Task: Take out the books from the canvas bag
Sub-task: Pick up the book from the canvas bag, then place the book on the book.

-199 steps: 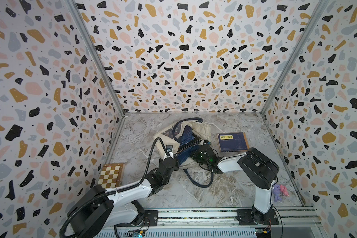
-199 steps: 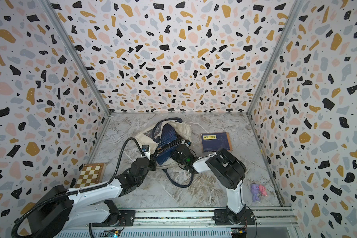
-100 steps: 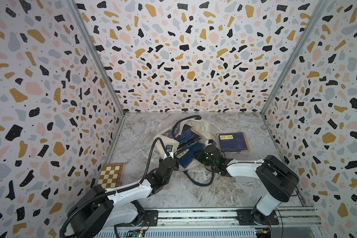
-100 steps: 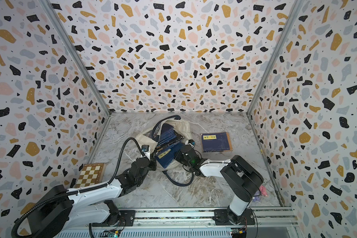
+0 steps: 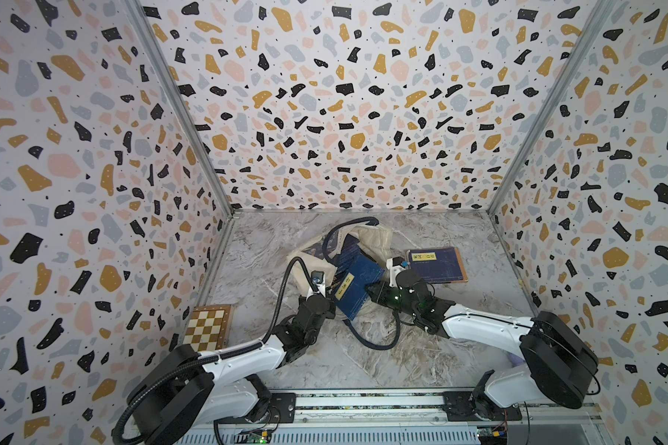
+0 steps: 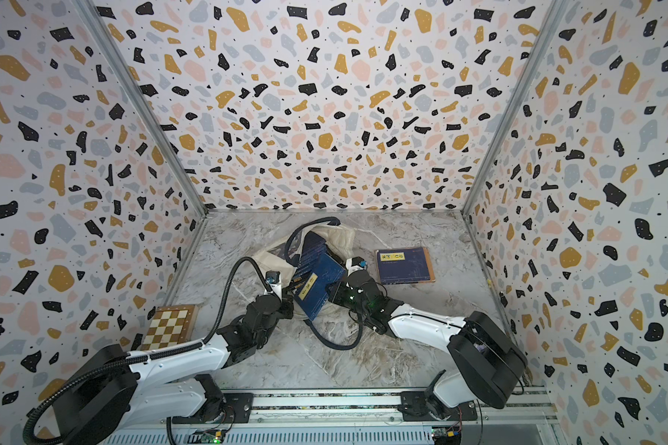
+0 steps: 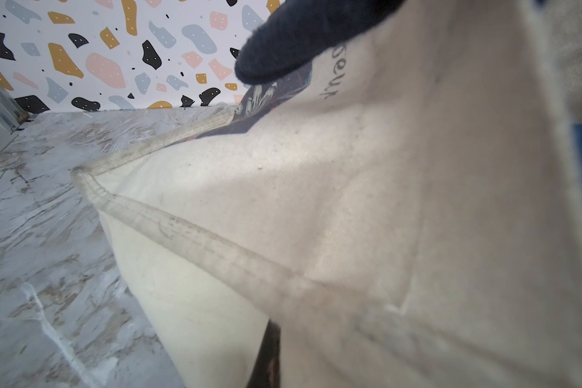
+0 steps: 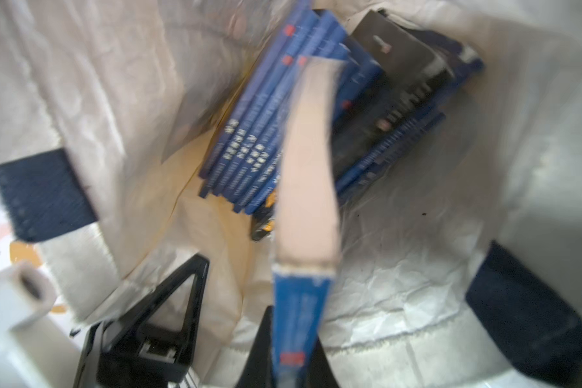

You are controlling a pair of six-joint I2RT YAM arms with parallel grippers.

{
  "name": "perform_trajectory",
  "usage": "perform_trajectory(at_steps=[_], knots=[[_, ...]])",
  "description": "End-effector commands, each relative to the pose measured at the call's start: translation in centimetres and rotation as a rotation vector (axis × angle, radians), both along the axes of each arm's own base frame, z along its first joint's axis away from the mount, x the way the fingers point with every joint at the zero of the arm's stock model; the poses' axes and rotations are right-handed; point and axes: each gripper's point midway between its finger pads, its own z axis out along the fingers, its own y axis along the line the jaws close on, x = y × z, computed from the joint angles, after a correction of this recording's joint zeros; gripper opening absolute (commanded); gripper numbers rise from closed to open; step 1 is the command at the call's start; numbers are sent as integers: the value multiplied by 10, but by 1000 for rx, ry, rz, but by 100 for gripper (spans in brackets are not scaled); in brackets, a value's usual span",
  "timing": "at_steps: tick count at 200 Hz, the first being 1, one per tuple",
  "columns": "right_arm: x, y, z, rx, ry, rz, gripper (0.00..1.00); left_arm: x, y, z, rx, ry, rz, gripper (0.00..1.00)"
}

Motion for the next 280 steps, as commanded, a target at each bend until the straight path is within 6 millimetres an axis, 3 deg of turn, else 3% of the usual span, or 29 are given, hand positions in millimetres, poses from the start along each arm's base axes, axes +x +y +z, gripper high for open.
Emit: perform_trajectory(at_steps=[1,31,79,99,140,165,189,239,280], knots=[[-8,1,38,15,-127,70,0,7,1,15,-27,-43,32,0],[-14,-9,67,12,-224,71,0,6,3,13,-27,-40,41,0],[-9,-49,114,35,-344,-2,0,6,4,12,-28,-33,48,0],[-2,-76,136,49,-395,-60,0,6,4,13,-29,-33,49,0],[21,-158,164,73,-438,-286,0,6,3,13,-36,-33,41,0],[36,-200,163,108,-415,-393,0,6,2,13,-37,-32,39,0],[52,-228,145,154,-355,-470,0,5,2,13,-36,-32,38,0],[83,-246,97,203,-219,-529,0,5,2,15,-37,-39,36,0],[102,-255,44,200,-91,-589,0,5,3,18,-43,-46,38,0]])
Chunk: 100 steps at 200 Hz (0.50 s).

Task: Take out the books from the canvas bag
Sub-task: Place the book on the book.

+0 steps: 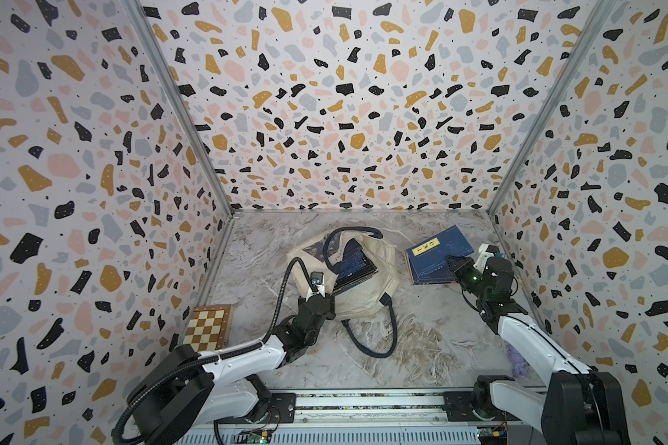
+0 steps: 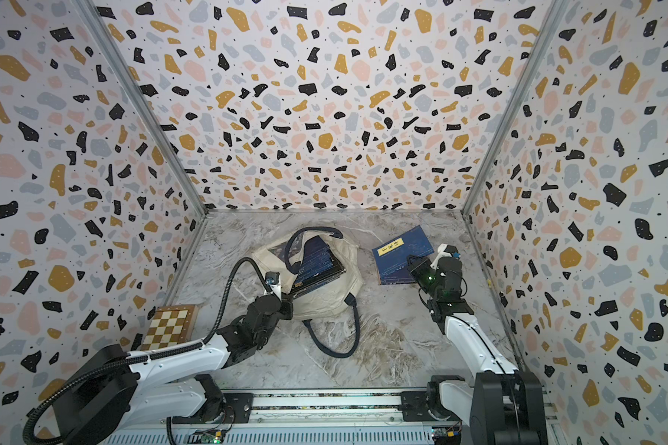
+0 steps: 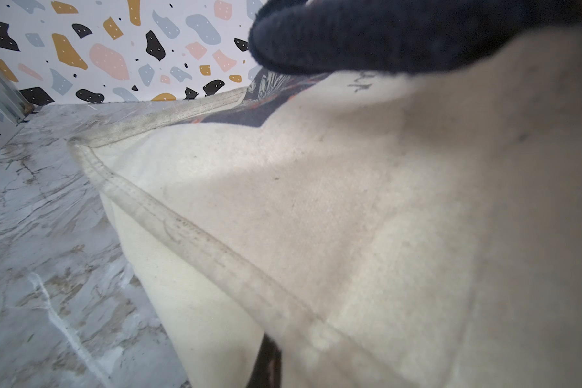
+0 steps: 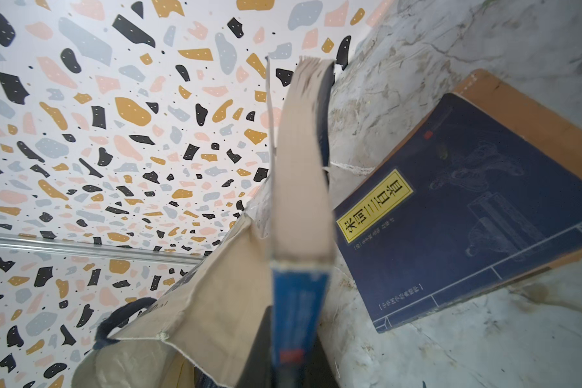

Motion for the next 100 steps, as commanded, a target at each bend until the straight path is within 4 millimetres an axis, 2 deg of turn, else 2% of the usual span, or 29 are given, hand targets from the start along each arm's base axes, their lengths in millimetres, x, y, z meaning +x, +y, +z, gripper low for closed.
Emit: perform_trajectory(at_steps=[1,24,80,100], knots=[[15,-3,7,47,-53,-18,0,6,0,23,-48,-63,23,0],[24,-5,-13,73,-21,-34,0,6,0,24,-47,-67,23,0],[33,-29,-57,31,83,-163,0,5,0,27,-53,-72,18,0],[38,-29,-69,27,115,-159,0,5,0,27,-53,-72,19,0]])
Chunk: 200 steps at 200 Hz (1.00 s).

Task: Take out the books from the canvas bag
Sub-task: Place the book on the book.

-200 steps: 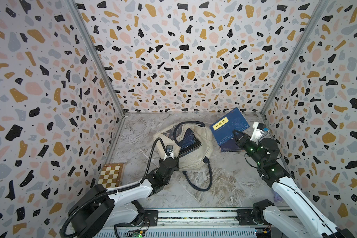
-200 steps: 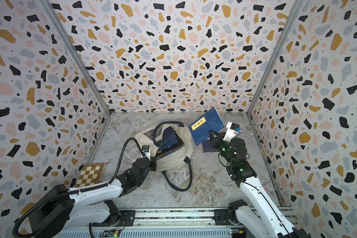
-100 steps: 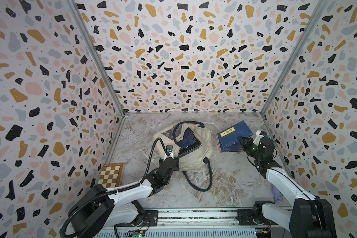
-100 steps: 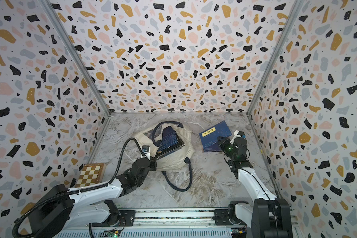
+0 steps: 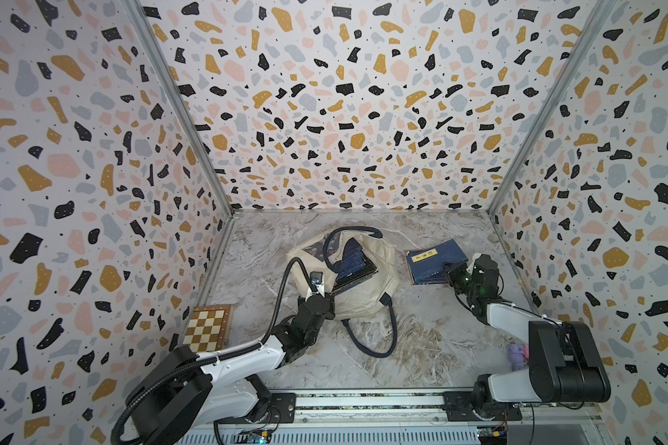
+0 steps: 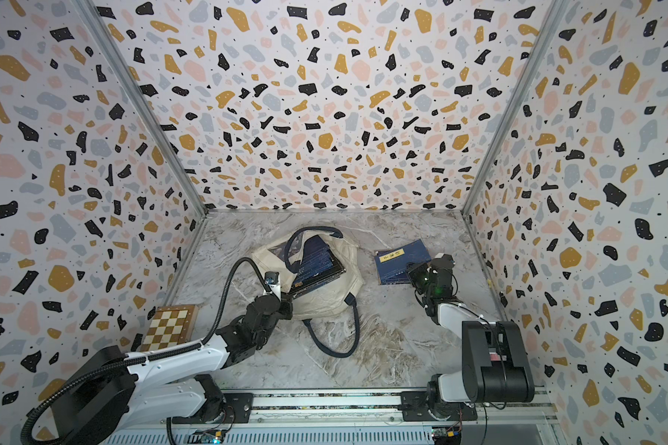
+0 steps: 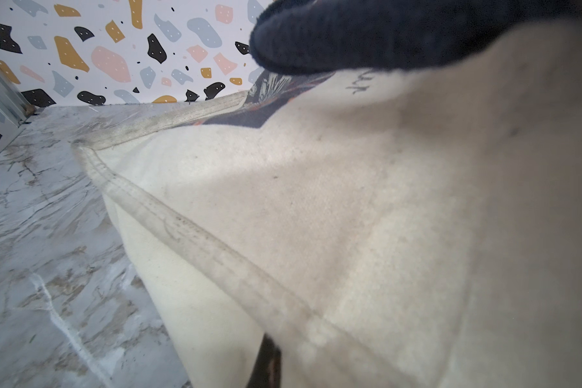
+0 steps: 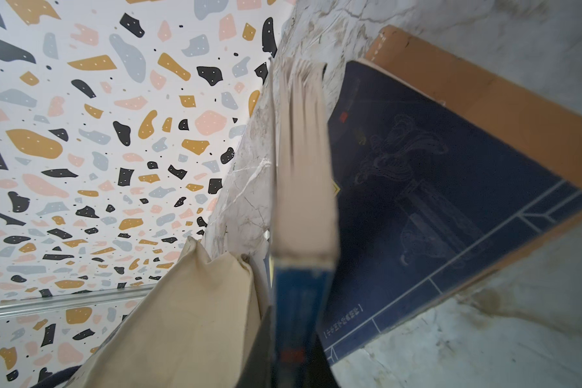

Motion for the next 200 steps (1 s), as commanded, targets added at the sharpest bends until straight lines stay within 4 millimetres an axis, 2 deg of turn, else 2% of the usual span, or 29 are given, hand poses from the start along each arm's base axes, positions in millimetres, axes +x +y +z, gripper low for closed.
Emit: perform_trajectory(at_steps=[1,23,54,74,86,123,158,187,200], knots=[[12,-10,3,-15,-28,-45,0,6,0,24,-49,-68,19,0],[10,-17,-16,4,14,-99,0,6,0,25,-51,-70,19,0],[19,-8,-20,16,26,-70,0,6,-1,25,-52,-70,17,0],[14,-17,-27,47,48,-134,0,6,-1,24,-49,-68,18,0],[13,-18,-25,67,32,-145,0,6,-1,24,-49,-68,19,0],[20,-3,-18,136,-14,-96,0,7,-3,24,-50,-66,11,0],[20,4,-31,137,40,-81,0,7,-3,23,-47,-64,15,0],[16,2,-38,131,69,-93,20,7,-3,23,-50,-66,13,0],[16,3,-41,126,92,-79,25,7,-3,23,-51,-65,13,0]])
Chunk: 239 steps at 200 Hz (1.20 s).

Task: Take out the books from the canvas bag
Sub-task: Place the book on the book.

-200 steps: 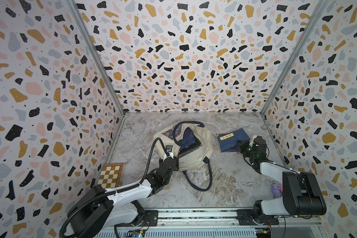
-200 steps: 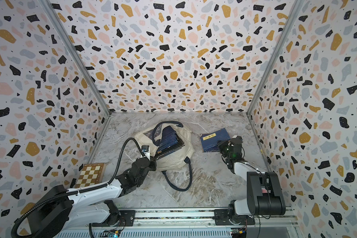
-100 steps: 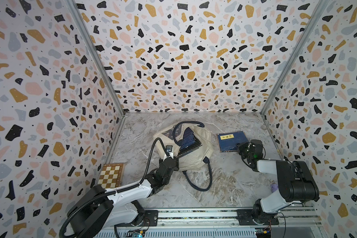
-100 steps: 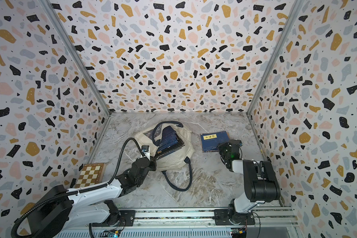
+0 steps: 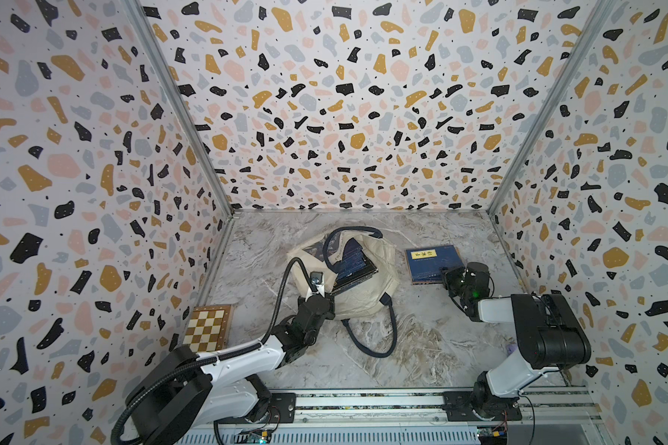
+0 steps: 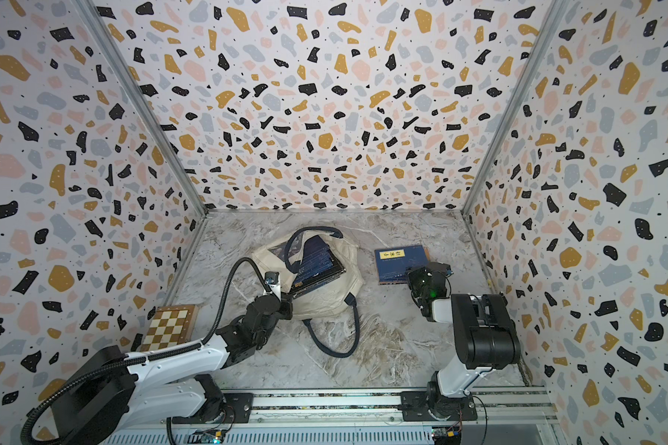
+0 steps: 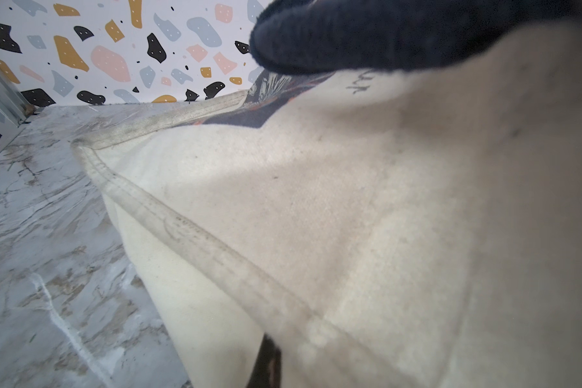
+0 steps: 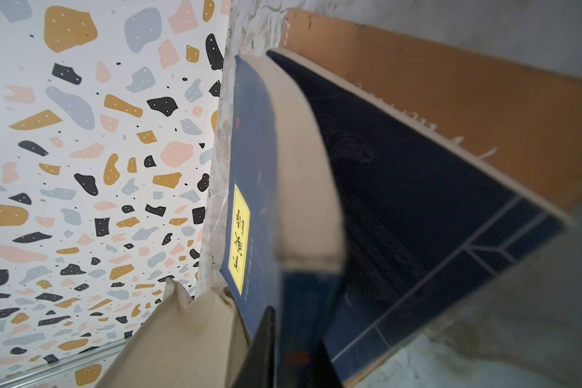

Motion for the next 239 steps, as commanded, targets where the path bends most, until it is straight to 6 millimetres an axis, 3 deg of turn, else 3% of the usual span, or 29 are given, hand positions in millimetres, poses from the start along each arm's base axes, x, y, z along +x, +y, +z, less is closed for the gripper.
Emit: perform_trajectory(at_steps=[1,30,70,134,167,195,239], knots=[[4,4,5,-4,7,19,25,7,-3,24,-51,-66,13,0],[-3,3,2,-5,36,14,44,7,-4,24,-52,-66,10,0],[-13,5,-1,-14,88,36,60,6,-3,25,-56,-68,12,0],[-28,6,2,-40,127,63,68,5,-2,26,-60,-70,11,0],[-35,9,22,-85,92,81,69,5,-1,27,-66,-74,12,0],[-42,46,58,-135,-14,200,69,3,1,29,-79,-81,18,0],[-78,145,96,-194,-162,467,68,0,4,32,-98,-91,19,0]])
